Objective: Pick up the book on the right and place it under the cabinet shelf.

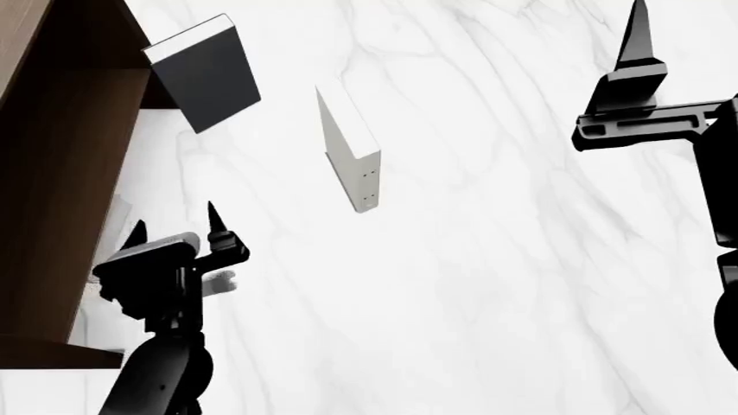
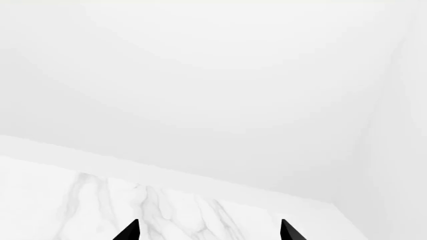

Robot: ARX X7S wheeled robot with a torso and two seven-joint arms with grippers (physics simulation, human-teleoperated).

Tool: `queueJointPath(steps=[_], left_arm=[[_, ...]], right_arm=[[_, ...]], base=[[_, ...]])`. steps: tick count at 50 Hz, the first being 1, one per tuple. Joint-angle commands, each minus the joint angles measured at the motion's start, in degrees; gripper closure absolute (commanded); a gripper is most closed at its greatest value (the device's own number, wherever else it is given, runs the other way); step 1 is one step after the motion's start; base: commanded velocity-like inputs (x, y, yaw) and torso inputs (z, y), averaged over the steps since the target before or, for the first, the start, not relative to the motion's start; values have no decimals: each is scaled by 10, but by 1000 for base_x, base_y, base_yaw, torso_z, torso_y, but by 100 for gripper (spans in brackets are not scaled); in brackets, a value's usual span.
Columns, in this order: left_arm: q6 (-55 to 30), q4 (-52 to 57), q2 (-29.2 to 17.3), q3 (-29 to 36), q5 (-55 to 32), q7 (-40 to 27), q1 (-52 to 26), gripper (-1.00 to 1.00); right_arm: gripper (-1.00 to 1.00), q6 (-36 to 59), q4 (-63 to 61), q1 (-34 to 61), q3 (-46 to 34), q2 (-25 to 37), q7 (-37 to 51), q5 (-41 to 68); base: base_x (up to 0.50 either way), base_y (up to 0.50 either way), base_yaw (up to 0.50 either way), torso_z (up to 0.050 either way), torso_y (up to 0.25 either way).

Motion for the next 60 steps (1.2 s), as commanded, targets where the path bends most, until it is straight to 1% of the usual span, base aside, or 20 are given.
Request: queueJointPath(steps=[1, 9, 15, 24, 31, 42, 50, 60], left_arm=[[-26, 47, 14, 64, -99, 102, 10, -100], [-34, 61, 18, 71, -101, 105, 5, -100], [-49, 98, 11, 80, -98, 95, 5, -100], [-86, 208, -38, 98, -21, 24, -2, -100], [-128, 290, -78, 102, 7, -14, -10, -100], [-176, 372, -114, 97, 19, -50, -26, -100], [-228, 445, -143, 92, 19, -78, -50, -100], [-274, 505, -164, 87, 10, -91, -81, -100]], right_arm=[[-100, -1, -1, 0, 2, 0, -2, 0], [-100, 3, -4, 5, 6, 1, -3, 6], [-100, 4, -5, 5, 8, 1, -4, 7], [-100, -4, -6, -5, 6, 2, -3, 2], [-100, -11, -6, -14, 4, 3, -2, -3], [-100, -20, -6, -23, 4, 6, -2, -7], [-100, -27, -5, -29, 4, 8, -2, -12], [-100, -25, -7, -28, 7, 8, -2, -11]], base=[[0, 0, 0, 0, 0], [0, 0, 0, -1, -3], [0, 0, 0, 0, -2], [0, 0, 0, 0, 0], [0, 0, 0, 0, 0], [0, 0, 0, 0, 0], [0, 0, 0, 0, 0], [0, 0, 0, 0, 0]])
